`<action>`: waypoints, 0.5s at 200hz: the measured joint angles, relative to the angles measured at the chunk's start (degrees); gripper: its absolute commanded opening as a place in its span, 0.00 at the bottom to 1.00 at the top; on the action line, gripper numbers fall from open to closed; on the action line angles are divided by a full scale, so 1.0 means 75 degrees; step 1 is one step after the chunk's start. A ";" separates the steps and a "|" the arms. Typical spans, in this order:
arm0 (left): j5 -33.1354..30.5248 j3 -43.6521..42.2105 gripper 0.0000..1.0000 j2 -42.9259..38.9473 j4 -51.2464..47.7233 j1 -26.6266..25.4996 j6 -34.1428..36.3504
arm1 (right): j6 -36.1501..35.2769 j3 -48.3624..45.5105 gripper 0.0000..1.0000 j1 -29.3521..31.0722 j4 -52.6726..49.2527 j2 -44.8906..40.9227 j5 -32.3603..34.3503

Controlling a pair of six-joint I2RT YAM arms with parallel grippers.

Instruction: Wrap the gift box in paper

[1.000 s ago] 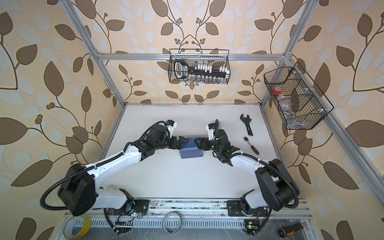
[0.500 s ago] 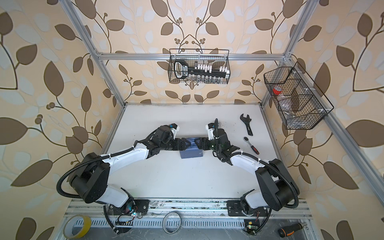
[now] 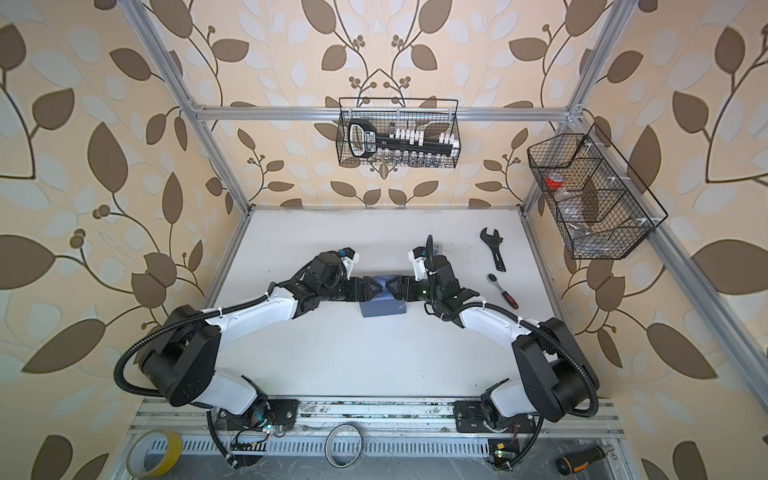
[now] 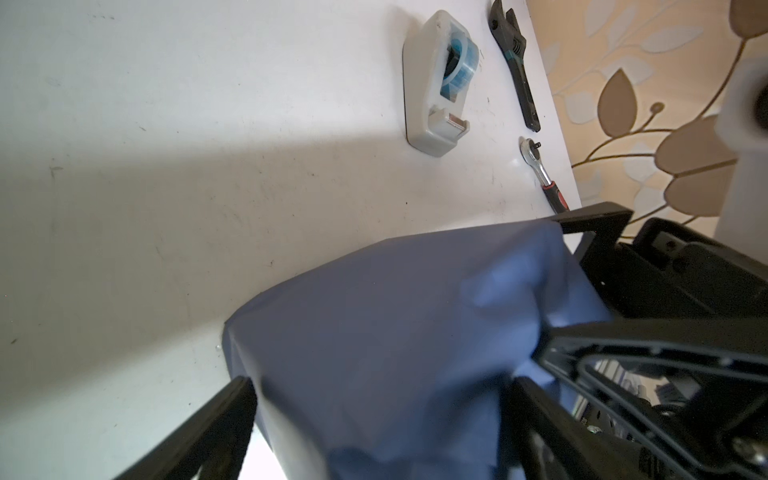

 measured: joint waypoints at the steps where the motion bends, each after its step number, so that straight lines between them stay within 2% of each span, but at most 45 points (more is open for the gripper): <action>1: 0.0003 0.0000 0.96 -0.0003 -0.0003 0.0000 0.0000 | 0.0003 -0.0009 0.81 -0.0003 0.0015 -0.0003 0.0000; 100: 0.0312 -0.0032 0.94 -0.0085 -0.0111 0.0303 -0.0236 | 0.0096 -0.0565 0.80 -0.0032 0.1107 -0.0020 -0.0146</action>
